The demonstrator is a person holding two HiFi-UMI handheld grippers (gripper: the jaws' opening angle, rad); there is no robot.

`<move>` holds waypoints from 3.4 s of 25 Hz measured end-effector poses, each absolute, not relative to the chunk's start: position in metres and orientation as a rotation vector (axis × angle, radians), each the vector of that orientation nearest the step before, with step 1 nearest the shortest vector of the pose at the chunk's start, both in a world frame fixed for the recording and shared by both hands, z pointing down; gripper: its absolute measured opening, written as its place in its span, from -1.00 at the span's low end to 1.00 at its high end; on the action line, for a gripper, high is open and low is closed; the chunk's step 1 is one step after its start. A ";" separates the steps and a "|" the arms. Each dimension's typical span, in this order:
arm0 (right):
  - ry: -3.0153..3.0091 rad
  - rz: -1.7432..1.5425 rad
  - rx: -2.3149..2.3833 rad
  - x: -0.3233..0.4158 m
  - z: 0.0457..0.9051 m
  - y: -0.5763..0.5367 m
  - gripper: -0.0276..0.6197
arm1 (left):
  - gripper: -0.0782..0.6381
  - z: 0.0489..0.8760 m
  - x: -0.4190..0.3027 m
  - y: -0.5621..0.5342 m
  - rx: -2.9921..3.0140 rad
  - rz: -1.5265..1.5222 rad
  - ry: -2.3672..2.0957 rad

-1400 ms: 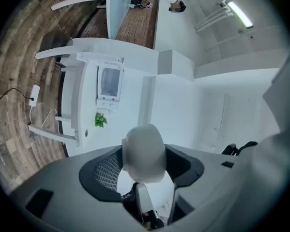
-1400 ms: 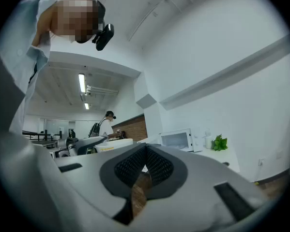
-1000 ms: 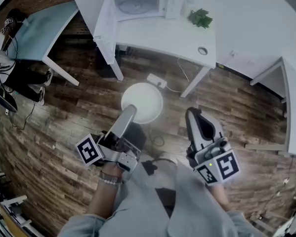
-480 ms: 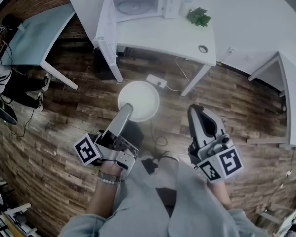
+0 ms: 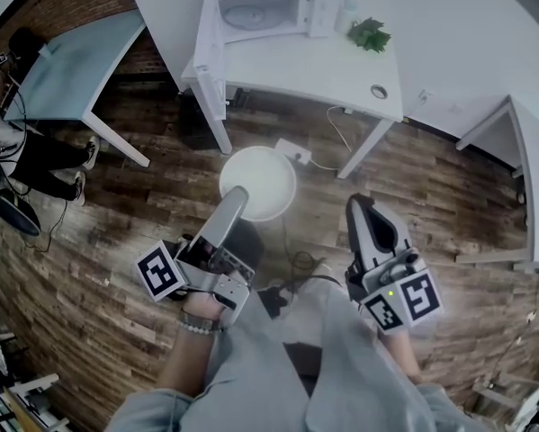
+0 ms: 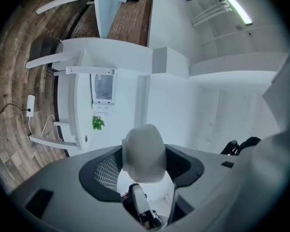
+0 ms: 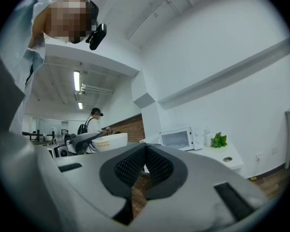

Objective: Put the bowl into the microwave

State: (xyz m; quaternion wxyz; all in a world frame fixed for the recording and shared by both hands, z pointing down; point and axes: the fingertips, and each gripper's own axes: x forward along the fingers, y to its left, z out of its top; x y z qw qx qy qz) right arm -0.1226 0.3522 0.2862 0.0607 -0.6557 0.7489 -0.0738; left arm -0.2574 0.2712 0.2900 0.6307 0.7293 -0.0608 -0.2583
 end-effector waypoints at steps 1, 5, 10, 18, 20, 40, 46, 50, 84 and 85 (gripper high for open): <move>2.274 -0.221 -1.976 -0.125 0.286 0.349 -0.93 | -0.07 0.290 -0.259 0.270 1.671 -0.596 -0.144; 2.310 -0.222 -1.934 -0.129 0.285 0.335 -0.93 | -0.07 0.292 -0.259 0.262 1.662 -0.613 -0.161; 2.377 -0.191 -1.940 -0.119 0.292 0.321 -0.93 | -0.07 0.297 -0.246 0.254 1.651 -0.622 -0.183; 2.468 -0.185 -1.914 -0.075 0.301 0.285 -0.93 | -0.07 0.296 -0.202 0.230 1.664 -0.642 -0.221; 2.472 -0.198 -1.892 -0.058 0.299 0.275 -0.93 | -0.07 0.294 -0.189 0.222 1.672 -0.651 -0.237; 2.598 -0.231 -1.717 0.093 0.302 0.198 -0.93 | -0.07 0.288 -0.058 0.163 1.662 -0.799 -0.370; 2.621 -0.239 -1.691 0.117 0.307 0.186 -0.93 | -0.07 0.285 -0.038 0.151 1.677 -0.828 -0.392; 2.636 -0.243 -1.679 0.123 0.310 0.184 -0.93 | -0.07 0.288 -0.033 0.148 1.670 -0.843 -0.407; 2.588 -0.296 -1.776 0.140 0.318 0.035 -0.93 | -0.07 0.297 -0.016 -0.014 1.688 -0.778 -0.372; 2.590 -0.298 -1.777 0.139 0.318 0.026 -0.93 | -0.07 0.297 -0.017 -0.023 1.692 -0.774 -0.371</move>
